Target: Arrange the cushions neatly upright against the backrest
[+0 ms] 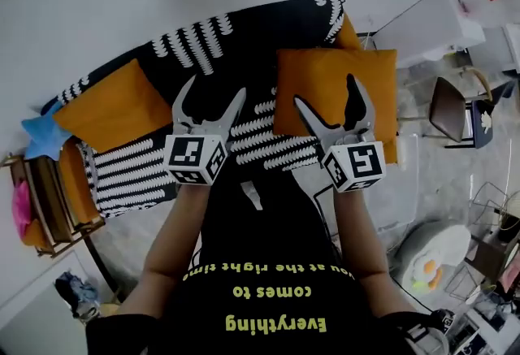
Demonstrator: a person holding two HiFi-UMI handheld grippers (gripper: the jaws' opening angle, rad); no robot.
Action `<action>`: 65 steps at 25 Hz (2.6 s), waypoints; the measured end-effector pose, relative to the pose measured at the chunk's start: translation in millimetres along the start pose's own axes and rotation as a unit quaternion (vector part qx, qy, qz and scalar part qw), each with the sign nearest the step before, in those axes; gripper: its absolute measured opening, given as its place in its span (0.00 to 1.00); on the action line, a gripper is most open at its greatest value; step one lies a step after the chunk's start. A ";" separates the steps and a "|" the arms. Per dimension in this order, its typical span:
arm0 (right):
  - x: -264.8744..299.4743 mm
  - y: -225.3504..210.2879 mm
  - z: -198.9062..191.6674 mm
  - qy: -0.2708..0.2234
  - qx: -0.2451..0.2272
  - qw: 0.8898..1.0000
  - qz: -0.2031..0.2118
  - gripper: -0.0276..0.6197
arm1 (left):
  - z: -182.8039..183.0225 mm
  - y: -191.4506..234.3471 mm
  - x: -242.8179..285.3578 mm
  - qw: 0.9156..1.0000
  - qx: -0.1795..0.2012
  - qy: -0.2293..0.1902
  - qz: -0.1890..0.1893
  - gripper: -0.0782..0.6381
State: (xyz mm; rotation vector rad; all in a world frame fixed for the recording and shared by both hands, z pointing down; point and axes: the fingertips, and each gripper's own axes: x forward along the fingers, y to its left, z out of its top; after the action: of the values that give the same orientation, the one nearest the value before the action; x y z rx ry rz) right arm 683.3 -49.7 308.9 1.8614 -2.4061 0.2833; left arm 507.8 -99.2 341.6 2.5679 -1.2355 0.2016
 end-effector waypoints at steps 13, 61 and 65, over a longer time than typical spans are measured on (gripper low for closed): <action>22.3 -143.6 -88.2 0.063 0.000 0.998 -0.025 0.81 | -107.0 -25.2 105.4 0.995 -0.029 0.090 0.025 0.66; -21.7 -322.0 -311.9 0.207 -0.065 0.955 -0.201 0.12 | -424.0 -48.1 271.3 0.947 0.020 0.304 -0.100 0.11; -31.5 -299.2 -306.9 0.195 -0.042 0.960 -0.195 0.09 | -408.5 -36.6 244.3 0.955 0.005 0.286 -0.081 0.11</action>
State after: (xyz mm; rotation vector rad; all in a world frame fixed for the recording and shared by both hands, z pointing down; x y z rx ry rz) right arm 966.5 -31.3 631.5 1.9673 -1.7317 0.4535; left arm 687.7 -131.2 782.7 2.3436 -0.8010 0.8450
